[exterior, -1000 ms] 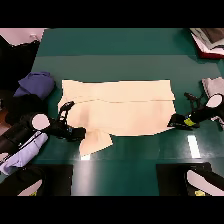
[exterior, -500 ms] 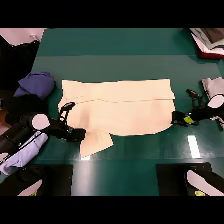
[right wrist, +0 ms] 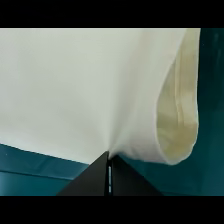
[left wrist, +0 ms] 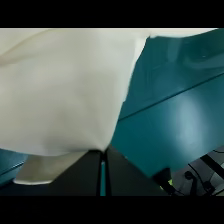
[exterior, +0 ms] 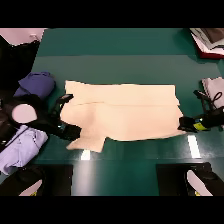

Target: Fold the shirts.

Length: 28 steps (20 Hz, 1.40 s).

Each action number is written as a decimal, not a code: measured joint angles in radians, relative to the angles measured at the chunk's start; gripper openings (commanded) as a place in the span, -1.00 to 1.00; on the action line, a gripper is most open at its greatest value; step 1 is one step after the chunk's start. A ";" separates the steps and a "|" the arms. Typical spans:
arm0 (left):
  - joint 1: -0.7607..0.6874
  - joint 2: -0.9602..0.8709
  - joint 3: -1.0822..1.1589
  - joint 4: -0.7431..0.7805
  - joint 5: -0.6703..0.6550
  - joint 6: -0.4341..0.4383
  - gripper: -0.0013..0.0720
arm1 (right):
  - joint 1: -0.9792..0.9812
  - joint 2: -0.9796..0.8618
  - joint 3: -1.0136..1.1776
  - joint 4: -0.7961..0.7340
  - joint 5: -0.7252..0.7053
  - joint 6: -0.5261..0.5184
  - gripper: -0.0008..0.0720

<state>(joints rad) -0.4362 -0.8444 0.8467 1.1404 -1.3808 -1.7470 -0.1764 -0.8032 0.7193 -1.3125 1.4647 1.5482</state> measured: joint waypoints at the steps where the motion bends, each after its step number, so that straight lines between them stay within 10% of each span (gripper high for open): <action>1: 0.000 0.011 0.036 0.001 -0.032 -0.001 -0.90 | -0.005 0.027 0.000 -0.003 0.028 0.010 -0.95; 9: -0.001 0.033 0.146 0.191 0.067 -0.008 -0.90 | -0.084 0.075 0.042 -0.013 0.010 0.042 -0.95; 28: 0.181 -0.331 0.156 0.399 0.599 -0.010 -0.89 | 0.068 -0.638 0.617 -0.018 -0.232 -0.019 -0.95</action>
<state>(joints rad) -0.2554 -1.1751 1.0031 1.5398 -0.7815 -1.7573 -0.1089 -1.4410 1.3361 -1.3304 1.2327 1.5291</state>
